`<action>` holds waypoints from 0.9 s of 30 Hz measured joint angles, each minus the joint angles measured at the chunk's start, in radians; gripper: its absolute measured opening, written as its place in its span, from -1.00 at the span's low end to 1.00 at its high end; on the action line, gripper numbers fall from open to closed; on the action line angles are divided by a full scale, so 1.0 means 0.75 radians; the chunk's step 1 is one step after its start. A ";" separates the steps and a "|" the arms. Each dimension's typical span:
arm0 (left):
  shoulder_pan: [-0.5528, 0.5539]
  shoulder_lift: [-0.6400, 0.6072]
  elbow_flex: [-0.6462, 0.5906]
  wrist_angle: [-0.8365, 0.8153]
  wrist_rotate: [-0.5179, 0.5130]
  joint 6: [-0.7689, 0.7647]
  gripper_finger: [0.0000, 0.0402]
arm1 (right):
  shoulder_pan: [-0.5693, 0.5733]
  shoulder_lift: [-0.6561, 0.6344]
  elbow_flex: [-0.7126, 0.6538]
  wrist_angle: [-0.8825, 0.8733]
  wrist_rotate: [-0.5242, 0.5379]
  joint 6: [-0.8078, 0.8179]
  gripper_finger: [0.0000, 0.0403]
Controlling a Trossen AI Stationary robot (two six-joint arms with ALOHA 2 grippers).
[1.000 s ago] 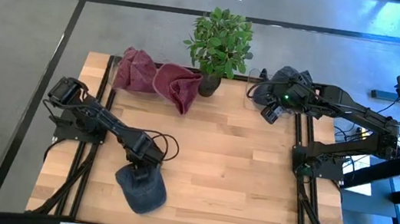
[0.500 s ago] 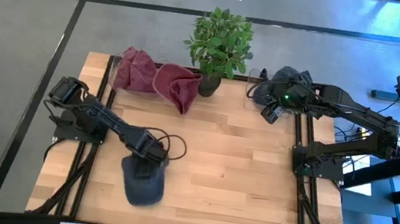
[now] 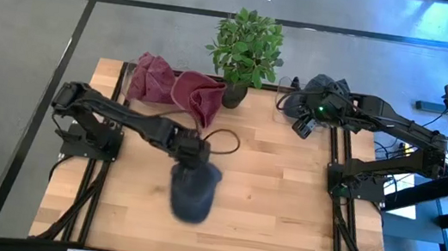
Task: Pick & Place hat
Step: Put the black cap into the right transparent bin
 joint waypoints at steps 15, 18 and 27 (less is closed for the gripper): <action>0.194 0.024 0.396 0.381 -0.189 0.940 -0.98 | 0.000 0.000 0.000 0.063 0.000 -0.130 -0.04; 0.237 0.041 0.398 0.438 -0.190 1.069 -0.98 | -0.001 0.005 0.000 0.074 -0.035 -0.023 -0.04; 0.314 0.060 0.397 0.417 -0.151 1.266 -0.98 | 0.078 0.004 0.015 0.370 -0.635 -0.267 -0.04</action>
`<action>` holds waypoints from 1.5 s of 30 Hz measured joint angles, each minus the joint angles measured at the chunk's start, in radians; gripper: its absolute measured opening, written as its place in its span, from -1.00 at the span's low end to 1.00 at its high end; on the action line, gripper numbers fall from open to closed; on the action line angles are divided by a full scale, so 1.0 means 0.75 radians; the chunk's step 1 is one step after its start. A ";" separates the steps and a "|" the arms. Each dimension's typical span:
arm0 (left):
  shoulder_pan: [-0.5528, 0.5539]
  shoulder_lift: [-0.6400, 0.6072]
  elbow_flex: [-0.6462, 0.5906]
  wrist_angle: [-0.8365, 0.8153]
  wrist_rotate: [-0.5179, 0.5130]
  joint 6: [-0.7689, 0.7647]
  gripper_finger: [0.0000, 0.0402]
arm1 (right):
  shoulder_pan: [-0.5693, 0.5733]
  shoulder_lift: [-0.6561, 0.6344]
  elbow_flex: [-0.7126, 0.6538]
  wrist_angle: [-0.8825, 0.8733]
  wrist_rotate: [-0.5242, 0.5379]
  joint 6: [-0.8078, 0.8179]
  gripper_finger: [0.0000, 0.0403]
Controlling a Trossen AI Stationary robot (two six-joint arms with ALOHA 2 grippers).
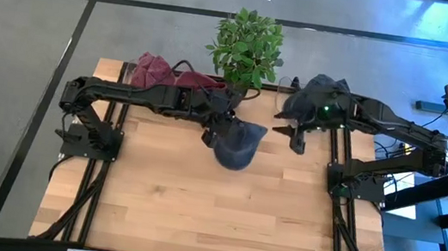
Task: Pick & Place hat
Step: Put the black cap into the right transparent bin
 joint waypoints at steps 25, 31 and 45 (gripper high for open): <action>-0.006 0.000 0.000 -0.004 0.047 -0.058 -0.97 | 0.151 0.308 0.000 0.293 0.073 -0.074 0.41; -0.006 -0.001 0.000 -0.010 0.046 -0.059 -0.97 | 0.151 0.320 0.000 0.292 0.068 -0.022 0.00; 0.015 -0.032 0.005 -0.043 0.104 -0.270 -0.88 | 0.140 0.260 -0.001 0.259 0.114 0.066 -0.94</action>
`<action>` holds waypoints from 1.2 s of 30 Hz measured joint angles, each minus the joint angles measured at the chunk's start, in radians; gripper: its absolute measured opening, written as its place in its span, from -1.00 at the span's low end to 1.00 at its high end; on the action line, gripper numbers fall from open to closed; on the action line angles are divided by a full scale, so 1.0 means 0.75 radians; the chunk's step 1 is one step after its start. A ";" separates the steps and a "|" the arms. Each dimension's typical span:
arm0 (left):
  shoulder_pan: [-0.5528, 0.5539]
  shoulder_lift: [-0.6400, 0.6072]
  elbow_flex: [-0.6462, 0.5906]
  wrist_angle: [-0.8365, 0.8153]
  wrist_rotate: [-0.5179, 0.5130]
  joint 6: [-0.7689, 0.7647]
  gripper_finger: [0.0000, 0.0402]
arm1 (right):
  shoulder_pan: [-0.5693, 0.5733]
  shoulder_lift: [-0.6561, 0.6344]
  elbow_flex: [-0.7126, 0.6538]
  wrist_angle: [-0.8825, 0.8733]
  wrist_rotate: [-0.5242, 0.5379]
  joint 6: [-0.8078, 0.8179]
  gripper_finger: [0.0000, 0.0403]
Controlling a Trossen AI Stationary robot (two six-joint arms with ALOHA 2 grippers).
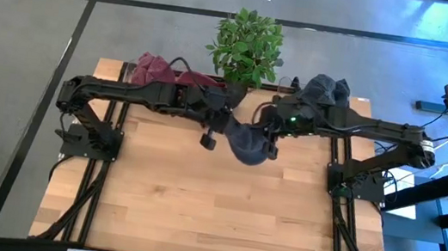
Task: Pick & Place hat
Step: Put the black cap into the right transparent bin
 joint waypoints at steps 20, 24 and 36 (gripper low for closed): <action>0.244 -0.433 -0.531 0.359 0.031 -0.692 -0.46 | -0.291 -0.350 0.002 -0.201 0.730 0.395 -0.95; 0.245 -0.457 -0.577 0.401 0.031 -0.745 -0.41 | -0.407 -0.320 -0.001 -0.199 0.818 0.470 -0.95; 0.232 -0.457 -0.580 0.369 0.034 -0.746 -0.37 | -0.556 -0.179 -0.296 0.072 0.823 0.551 -0.95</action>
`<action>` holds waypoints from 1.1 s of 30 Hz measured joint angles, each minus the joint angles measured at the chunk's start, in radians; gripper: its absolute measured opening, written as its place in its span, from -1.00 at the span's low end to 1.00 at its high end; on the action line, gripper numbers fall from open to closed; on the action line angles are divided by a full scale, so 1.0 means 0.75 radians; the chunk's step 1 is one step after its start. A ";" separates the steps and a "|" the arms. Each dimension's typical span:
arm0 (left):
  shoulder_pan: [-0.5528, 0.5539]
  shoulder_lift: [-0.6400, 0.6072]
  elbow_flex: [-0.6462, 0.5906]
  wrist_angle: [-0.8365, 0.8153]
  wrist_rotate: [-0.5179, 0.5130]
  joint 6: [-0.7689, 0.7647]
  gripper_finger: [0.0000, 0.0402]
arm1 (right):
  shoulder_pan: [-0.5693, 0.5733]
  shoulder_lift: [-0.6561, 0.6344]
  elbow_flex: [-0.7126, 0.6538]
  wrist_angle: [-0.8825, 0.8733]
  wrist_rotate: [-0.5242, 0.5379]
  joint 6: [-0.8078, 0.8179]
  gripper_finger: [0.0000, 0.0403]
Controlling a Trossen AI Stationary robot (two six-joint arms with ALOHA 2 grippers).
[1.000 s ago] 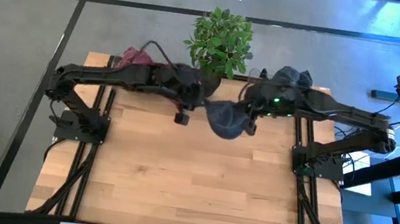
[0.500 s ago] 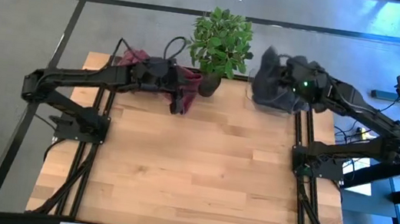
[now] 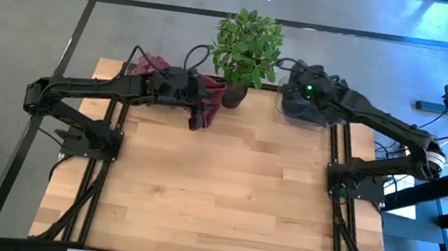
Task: Pick & Place hat
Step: Put the black cap into the right transparent bin
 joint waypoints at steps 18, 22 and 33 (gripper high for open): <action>0.001 0.001 0.000 -0.216 -0.022 -0.033 -0.31 | -0.080 0.031 -0.226 0.026 -0.181 0.211 -0.82; -0.006 0.014 0.000 -0.341 -0.015 0.089 -0.15 | -0.078 0.031 -0.226 0.034 -0.190 0.110 -0.70; -0.016 0.121 -0.001 -0.396 0.125 0.322 0.06 | -0.097 0.031 -0.226 0.052 -0.292 -0.007 0.06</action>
